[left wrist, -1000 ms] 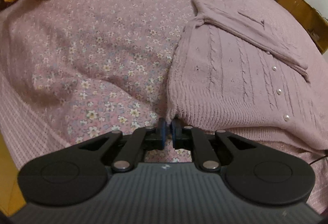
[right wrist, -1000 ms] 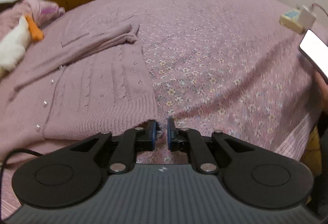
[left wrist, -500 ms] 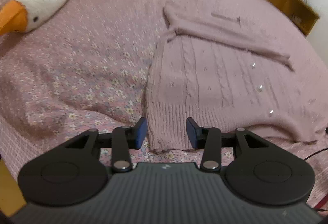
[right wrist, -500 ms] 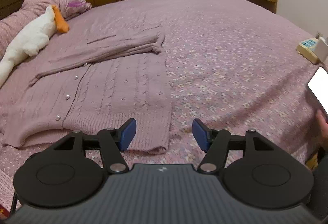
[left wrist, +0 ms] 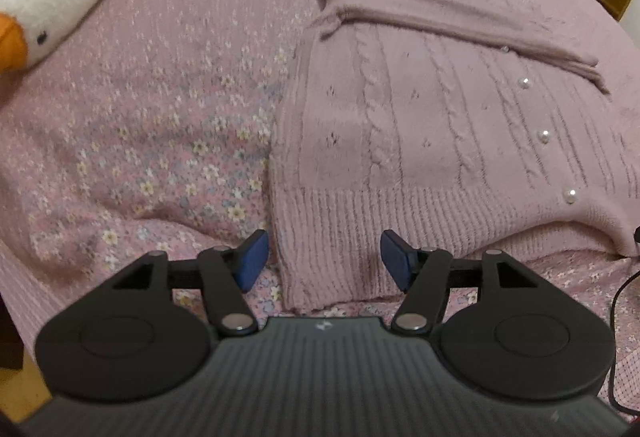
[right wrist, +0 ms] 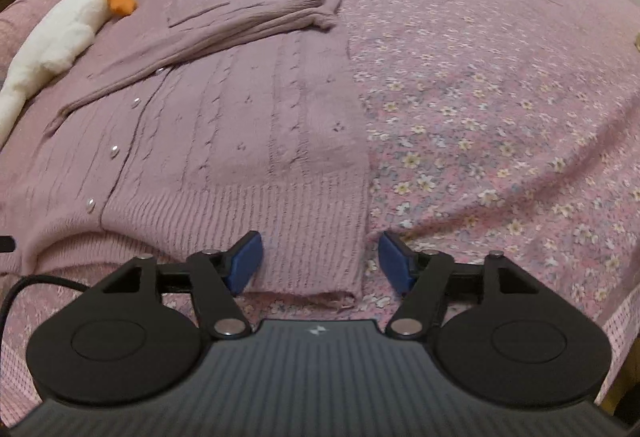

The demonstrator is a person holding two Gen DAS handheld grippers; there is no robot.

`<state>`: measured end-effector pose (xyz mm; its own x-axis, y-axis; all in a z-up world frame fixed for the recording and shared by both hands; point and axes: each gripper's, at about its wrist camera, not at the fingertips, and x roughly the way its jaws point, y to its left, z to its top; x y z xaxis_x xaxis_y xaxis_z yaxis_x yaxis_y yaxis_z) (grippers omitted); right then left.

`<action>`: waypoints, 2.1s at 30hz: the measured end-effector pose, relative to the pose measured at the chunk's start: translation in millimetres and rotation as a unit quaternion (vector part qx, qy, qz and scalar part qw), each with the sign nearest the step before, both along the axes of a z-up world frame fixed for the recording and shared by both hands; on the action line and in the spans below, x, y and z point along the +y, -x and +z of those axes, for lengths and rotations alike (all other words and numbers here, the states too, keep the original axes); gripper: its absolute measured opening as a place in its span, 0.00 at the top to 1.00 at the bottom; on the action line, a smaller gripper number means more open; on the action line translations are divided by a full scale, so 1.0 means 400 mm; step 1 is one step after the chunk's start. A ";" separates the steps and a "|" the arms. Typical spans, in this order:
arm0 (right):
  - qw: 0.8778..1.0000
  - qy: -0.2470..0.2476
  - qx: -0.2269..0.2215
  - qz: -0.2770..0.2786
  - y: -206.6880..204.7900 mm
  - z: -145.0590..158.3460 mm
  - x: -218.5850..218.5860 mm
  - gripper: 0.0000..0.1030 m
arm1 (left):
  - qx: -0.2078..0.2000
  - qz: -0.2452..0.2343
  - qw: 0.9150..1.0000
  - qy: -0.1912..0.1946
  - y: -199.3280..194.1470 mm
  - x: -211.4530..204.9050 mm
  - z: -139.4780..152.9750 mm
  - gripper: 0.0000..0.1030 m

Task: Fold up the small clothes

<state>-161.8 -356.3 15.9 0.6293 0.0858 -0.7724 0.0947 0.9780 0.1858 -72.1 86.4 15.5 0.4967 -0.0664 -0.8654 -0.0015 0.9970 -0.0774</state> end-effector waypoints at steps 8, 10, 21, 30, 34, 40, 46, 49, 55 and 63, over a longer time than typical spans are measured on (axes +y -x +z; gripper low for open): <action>1.000 0.008 0.008 0.029 -0.021 -0.012 0.023 0.24 | 0.024 0.025 0.998 0.049 -0.018 0.023 -0.046 0.34; 0.999 0.010 0.009 0.031 -0.022 -0.014 0.029 0.24 | 0.025 0.025 0.998 0.055 -0.019 0.025 -0.048 0.32; 0.999 0.000 -0.003 0.049 -0.013 0.001 0.074 0.48 | 0.027 0.004 0.997 0.067 -0.003 0.015 -0.044 0.51; 0.997 -0.065 -0.044 0.023 -0.005 0.028 0.032 0.88 | 0.012 0.008 0.989 0.145 0.002 0.034 -0.011 0.87; 0.993 -0.075 -0.091 0.017 0.001 0.072 0.023 0.89 | -0.028 0.010 0.988 0.155 -0.005 0.039 0.043 0.87; 0.985 -0.086 -0.147 0.008 -0.008 0.148 0.027 0.92 | -0.091 -0.001 0.981 0.170 -0.013 0.039 0.142 0.87; 0.977 -0.096 -0.191 0.008 -0.024 0.221 0.046 0.92 | -0.134 0.001 0.974 0.181 -0.021 0.030 0.219 0.88; 0.972 -0.097 -0.214 0.006 -0.030 0.263 0.057 0.92 | -0.150 0.001 0.972 0.181 -0.029 0.020 0.251 0.88; 0.965 -0.094 -0.246 -0.004 -0.051 0.327 0.077 0.92 | -0.181 0.002 0.967 0.179 -0.033 0.003 0.308 0.88; 0.959 -0.097 -0.266 -0.024 -0.080 0.372 0.059 0.93 | -0.193 0.017 0.966 0.171 -0.063 0.002 0.334 0.88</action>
